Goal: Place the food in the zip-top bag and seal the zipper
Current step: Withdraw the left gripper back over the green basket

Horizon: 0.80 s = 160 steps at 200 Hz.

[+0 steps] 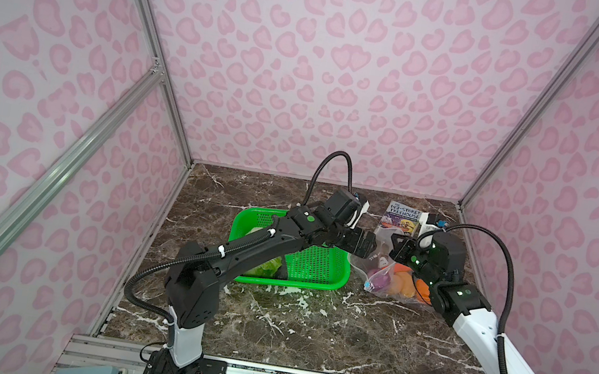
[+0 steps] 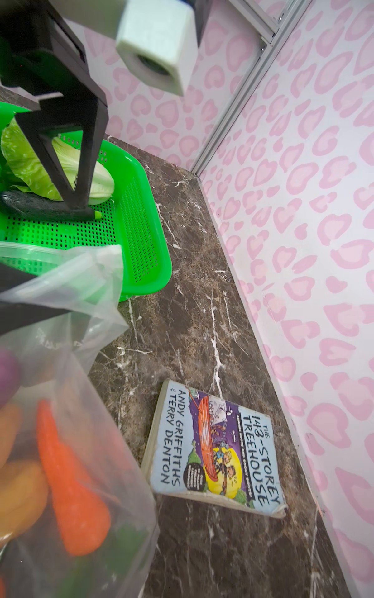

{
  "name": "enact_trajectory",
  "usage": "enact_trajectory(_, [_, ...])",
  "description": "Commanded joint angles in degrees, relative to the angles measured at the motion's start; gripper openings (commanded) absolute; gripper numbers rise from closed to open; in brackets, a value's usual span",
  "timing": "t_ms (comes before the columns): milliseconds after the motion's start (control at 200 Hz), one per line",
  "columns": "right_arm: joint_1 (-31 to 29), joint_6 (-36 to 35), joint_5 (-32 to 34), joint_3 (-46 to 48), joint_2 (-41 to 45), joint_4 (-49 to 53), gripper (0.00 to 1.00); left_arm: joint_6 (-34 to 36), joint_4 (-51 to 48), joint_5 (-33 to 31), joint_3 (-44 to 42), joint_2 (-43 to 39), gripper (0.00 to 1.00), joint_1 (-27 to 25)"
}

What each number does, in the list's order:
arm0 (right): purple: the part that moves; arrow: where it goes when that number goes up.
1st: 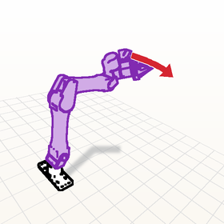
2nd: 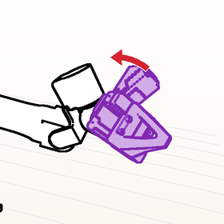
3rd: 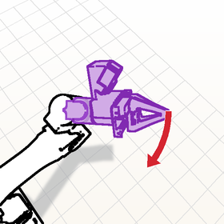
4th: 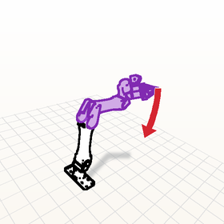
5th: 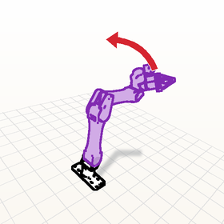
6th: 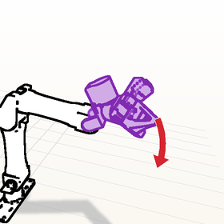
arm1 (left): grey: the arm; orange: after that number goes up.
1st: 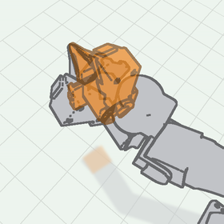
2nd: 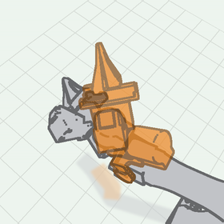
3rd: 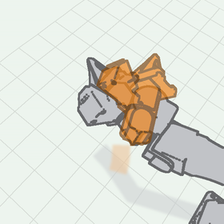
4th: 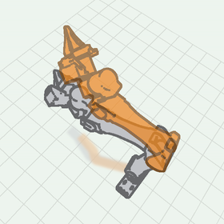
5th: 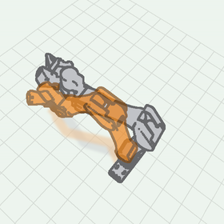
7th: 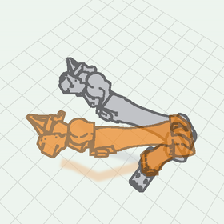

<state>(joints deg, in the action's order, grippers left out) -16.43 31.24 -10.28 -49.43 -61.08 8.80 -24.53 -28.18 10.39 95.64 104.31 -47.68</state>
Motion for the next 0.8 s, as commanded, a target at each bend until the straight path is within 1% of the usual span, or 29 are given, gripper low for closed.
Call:
enact_trajectory(0, [0.17, -1.58, 2.1, -1.98, 0.34, 1.82, 0.0, 1.2, 2.1, -2.33, -2.78, -2.8, 0.97, 1.0])
enact_trajectory(185, [0.41, -1.92, 3.25, -2.37, 2.61, 3.73, 0.0, 0.68, 5.32, -5.46, -8.97, -9.32, 0.97, 4.07])
enact_trajectory(320, [0.43, -1.41, 3.46, -0.87, 4.12, 3.16, 0.0, 0.48, 6.63, -11.04, -13.31, -13.96, 0.97, 6.03])
enact_trajectory(395, [0.6, -1.45, 3.09, -0.58, 4.26, 3.33, 0.0, -0.95, 7.69, -14.47, -16.58, -16.37, 0.97, 7.38])
enact_trajectory(445, [0.68, -1.44, 2.91, -0.48, 4.38, 3.33, 0.0, -2.4, 7.94, -14.62, -18.17, -17.85, 0.97, 8.84])
enact_trajectory(555, [0.81, -1.92, 2.99, -0.66, 4.61, 3.42, 0.0, -6.56, 9.9, -11.97, -25.71, -22.22, 0.97, 13.13])
enact_trajectory(605, [0.89, -1.99, 3.01, -0.66, 4.57, 3.35, 0.0, -7.25, 10.34, -11.59, -28.58, -24.44, 0.97, 14.75])
enact_trajectory(715, [1.02, -1.39, 3.08, 0.41, 4.57, 2.06, 0.0, -6.52, 8.19, -15.8, -33.36, -29.04, 0.97, 15.51])
enact_trajectory(795, [1.03, -0.37, 3.16, 1.63, 4.57, 0.52, 0.0, -6.36, 6.99, -17.46, -36.59, -32.08, 0.98, 15.51])
